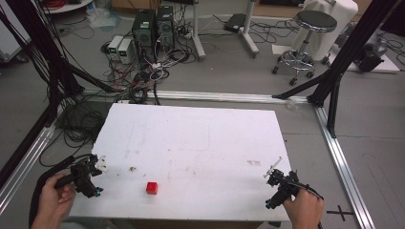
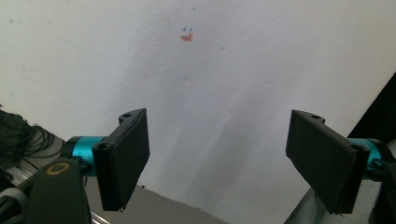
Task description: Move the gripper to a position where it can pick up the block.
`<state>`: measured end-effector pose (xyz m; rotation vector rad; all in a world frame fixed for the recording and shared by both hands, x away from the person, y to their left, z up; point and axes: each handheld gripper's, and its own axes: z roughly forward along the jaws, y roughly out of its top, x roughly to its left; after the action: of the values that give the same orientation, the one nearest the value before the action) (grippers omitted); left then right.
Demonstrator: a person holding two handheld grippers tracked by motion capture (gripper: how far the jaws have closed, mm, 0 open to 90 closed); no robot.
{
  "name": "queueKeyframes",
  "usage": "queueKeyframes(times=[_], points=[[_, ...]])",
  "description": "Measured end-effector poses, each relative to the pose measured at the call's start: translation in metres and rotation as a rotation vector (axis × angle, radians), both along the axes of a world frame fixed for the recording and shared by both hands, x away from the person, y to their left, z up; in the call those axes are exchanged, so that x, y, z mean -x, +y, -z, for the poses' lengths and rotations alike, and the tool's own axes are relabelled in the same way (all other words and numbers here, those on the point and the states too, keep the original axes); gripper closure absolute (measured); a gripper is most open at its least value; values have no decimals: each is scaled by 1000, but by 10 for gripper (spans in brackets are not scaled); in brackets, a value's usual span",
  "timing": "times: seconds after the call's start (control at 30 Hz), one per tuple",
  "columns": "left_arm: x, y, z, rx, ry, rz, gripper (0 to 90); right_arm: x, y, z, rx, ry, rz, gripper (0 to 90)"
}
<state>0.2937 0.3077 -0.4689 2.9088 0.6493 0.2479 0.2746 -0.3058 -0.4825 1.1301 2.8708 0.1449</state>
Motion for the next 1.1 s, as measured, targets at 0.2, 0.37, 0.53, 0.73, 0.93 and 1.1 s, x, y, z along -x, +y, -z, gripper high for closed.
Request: queueKeyframes(times=[0.2, 0.37, 0.53, 0.73, 0.93, 1.1], points=[[-3, -5, -5, -7, -4, 70, 219, -2, 6, 0, 3, 2, -16, 32], [-8, -15, -7, -5, 5, 136, 219, -2, 9, 0, 6, 8, -15, 32], [-13, -26, -8, -11, 19, 189, 219, -2, 9, 0, 6, 7, -25, 32], [-19, -38, -12, -12, 20, 250, 219, -2, 9, 0, -2, 4, -19, 32], [-23, -50, -16, -17, 26, 328, 219, -2, 9, -1, -1, 6, -27, 32], [-25, -60, -17, -15, 32, 377, 219, -2, 10, -2, 0, 8, -29, 32]])
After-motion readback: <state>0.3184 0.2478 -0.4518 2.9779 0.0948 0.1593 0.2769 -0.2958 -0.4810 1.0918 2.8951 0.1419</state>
